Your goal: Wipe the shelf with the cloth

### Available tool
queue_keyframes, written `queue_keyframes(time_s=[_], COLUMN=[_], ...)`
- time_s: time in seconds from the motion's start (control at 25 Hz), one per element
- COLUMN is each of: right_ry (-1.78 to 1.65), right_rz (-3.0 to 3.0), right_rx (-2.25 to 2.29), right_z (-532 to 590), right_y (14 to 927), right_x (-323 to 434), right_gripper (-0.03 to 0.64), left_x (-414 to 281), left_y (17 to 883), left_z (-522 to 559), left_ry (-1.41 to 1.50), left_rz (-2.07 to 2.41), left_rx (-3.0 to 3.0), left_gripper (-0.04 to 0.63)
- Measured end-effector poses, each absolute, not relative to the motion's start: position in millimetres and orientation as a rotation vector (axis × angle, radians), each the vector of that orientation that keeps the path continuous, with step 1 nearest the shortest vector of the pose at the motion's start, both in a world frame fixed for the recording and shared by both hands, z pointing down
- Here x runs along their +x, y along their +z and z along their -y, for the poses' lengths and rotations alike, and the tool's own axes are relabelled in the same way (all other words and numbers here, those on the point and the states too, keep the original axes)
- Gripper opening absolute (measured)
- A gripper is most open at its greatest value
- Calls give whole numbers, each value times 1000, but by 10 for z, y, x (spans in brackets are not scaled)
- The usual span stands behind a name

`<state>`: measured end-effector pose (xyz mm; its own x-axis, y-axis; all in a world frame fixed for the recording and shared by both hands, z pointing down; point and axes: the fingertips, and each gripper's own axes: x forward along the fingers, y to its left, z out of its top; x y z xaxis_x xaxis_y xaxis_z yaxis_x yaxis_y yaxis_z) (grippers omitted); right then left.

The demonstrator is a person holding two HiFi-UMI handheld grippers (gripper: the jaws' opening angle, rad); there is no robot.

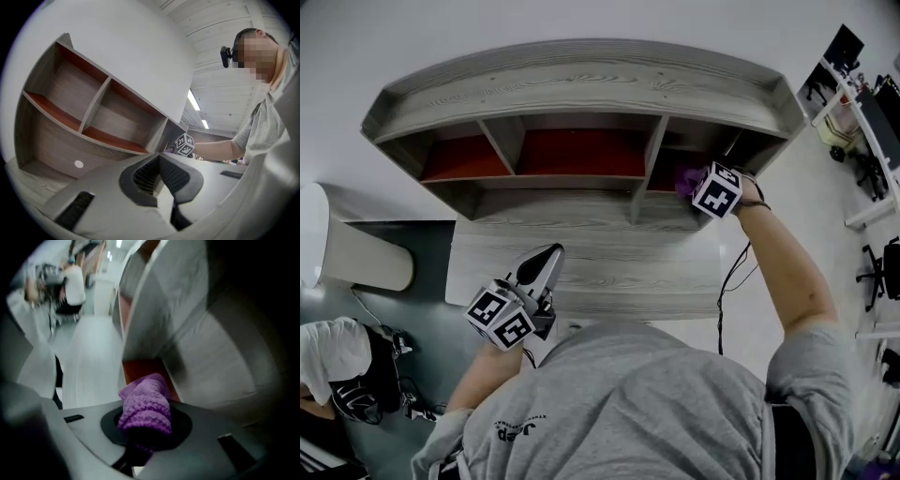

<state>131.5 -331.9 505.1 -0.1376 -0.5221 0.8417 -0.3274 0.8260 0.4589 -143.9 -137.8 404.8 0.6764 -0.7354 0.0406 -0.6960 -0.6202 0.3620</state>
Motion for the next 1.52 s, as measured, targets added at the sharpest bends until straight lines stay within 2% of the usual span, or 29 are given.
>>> queue_keyframes(time_s=[0.16,0.4,0.56,0.88,1.0,1.24,1.36,1.52], right_ry=[-137,-250,-292,-251,-293,-298,-221,-141], right_rz=[2166,2069,1931,1503,1296,1176,1400,1938], right_rx=[675,717,662,675,637,642,776,1049], right_z=[3072,3194,3192,3207,3201,3237,3263,3383], right_y=[4927,5317,5368,5479,5517,5558,5378,4655], right_x=[527,400,615,2025,2304,2350,2185,1621], right_gripper=[67,67,67,67,66,64,66,66], left_x=[-1389,-1281,-1166,-1137,-1127,-1145,-1173,-1127], left_y=[4015,4034,4022,4000,3992,3983,3928,3798], left_z=[1374,1365,1356,1363,1377,1425,1464,1554], left_ry=[-169,-145,-130,-151,-168,-158,-138,-102], left_rz=[1124,1107,1084,1063,1056,1062,1089,1130], left_rx=[2528,2534,2550,2568,2562,2569,2570,2572], left_gripper=[26,26,26,26,26,26,26,26])
